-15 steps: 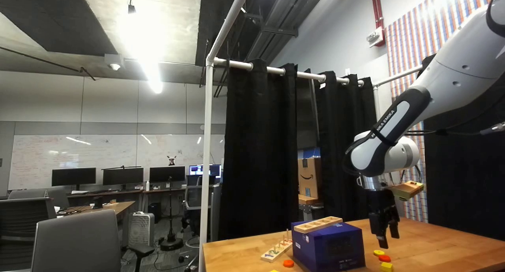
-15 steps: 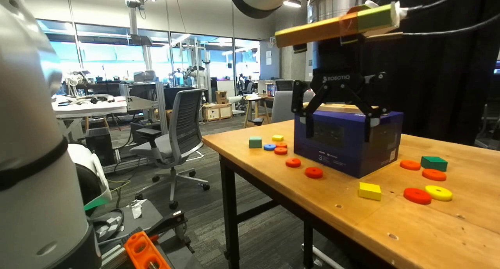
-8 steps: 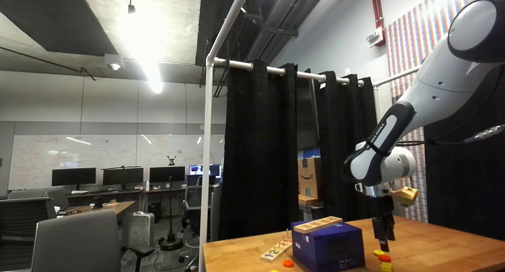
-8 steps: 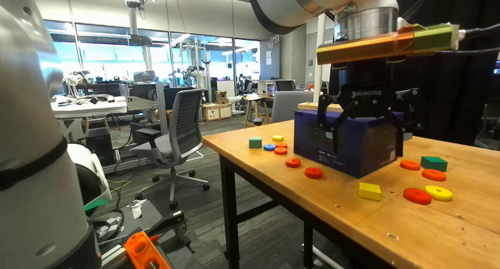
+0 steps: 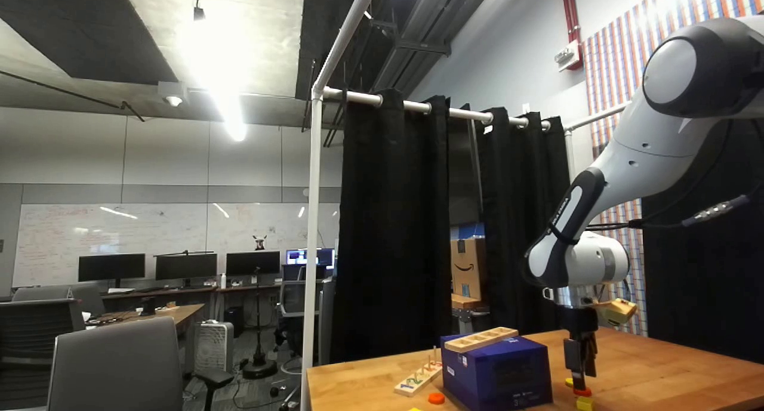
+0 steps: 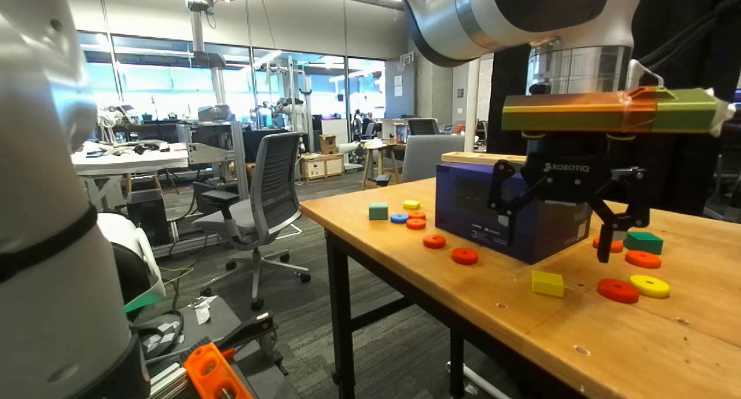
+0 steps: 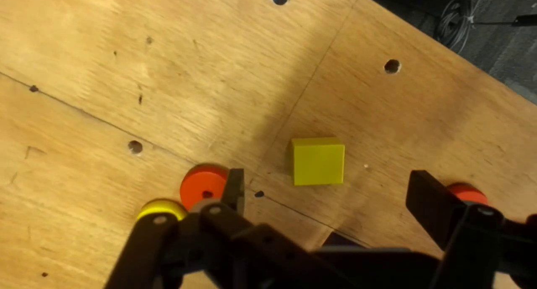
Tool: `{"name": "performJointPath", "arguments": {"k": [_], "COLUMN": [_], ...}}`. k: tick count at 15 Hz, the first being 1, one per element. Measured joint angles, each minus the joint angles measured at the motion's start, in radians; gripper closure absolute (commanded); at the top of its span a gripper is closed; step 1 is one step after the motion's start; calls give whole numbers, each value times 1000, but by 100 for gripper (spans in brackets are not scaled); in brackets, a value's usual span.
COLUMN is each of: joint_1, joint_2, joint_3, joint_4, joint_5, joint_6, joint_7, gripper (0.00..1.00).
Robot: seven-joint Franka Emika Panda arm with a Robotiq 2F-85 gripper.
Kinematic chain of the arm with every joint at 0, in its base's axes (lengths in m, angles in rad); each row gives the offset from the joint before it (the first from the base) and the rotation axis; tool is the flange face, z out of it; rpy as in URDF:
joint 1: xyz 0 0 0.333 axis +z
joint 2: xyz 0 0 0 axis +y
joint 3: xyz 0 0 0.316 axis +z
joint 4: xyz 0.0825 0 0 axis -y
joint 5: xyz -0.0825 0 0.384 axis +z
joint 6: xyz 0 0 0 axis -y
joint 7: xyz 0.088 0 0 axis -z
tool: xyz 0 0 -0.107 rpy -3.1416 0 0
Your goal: Place the yellow block on the right on the wooden board on top of the blue box
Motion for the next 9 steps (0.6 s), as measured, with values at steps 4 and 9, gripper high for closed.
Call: {"name": "performJointPath", "arguments": {"k": [4,9], "joint_1": [-1,-2], "joint_2": [9,27], "joint_3": [6,10], "joint_4": [9,11], "joint_5": [83,86], "joint_6": [0,0], "joint_7": [-46,-48], "gripper": [0,0]}}
